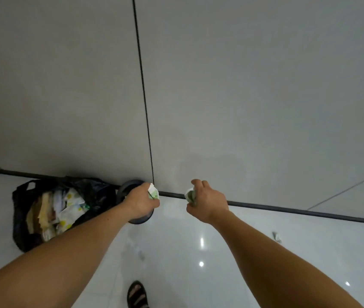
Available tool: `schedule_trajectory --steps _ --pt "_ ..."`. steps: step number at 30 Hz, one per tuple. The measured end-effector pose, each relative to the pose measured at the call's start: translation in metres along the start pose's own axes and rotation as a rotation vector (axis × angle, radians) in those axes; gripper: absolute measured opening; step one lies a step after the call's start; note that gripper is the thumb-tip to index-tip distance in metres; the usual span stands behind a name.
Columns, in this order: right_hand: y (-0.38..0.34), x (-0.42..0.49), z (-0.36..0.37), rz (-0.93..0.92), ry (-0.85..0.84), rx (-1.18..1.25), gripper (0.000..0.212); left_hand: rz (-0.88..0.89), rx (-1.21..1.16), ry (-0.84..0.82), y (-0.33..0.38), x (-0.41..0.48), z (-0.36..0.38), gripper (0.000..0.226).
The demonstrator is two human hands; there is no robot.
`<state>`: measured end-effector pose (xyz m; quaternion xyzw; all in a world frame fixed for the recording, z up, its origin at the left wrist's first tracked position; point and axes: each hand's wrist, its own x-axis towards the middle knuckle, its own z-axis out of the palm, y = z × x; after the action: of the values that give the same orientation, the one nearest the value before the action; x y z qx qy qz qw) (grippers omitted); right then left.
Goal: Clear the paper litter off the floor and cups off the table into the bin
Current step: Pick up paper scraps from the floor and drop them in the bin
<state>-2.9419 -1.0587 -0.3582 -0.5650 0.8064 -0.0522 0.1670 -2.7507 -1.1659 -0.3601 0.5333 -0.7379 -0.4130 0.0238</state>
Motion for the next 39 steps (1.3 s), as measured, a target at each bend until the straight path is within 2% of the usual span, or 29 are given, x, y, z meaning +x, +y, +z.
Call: schedule_trajectory --steps 5,8,16,20,23,27,32,39 --pt "-0.081 0.062 0.012 -0.101 -0.035 0.004 0.068 -0.045 0.04 0.038 -0.055 0.031 -0.069 0.04" --pt "-0.109 0.096 0.019 -0.134 -0.058 -0.011 0.068 -0.067 0.034 0.025 -0.072 0.055 -0.091 0.04" --pt "-0.141 0.208 0.049 -0.203 -0.196 -0.022 0.07 -0.152 -0.018 -0.011 -0.108 0.14 -0.117 0.039" --pt "-0.153 0.269 0.075 -0.227 -0.28 -0.014 0.073 -0.228 -0.028 -0.055 -0.132 0.188 -0.125 0.053" --pt "-0.159 0.305 0.103 -0.217 -0.344 -0.013 0.076 -0.247 -0.053 -0.059 -0.153 0.223 -0.117 0.047" --pt "-0.158 0.346 0.155 -0.178 -0.402 -0.008 0.068 -0.262 -0.054 -0.078 -0.194 0.268 -0.091 0.053" --pt "-0.155 0.382 0.233 -0.066 -0.454 0.021 0.065 -0.315 -0.038 -0.179 -0.259 0.326 -0.048 0.04" --pt "-0.145 0.398 0.289 0.049 -0.437 0.029 0.074 -0.285 -0.116 -0.301 -0.3 0.364 -0.017 0.078"
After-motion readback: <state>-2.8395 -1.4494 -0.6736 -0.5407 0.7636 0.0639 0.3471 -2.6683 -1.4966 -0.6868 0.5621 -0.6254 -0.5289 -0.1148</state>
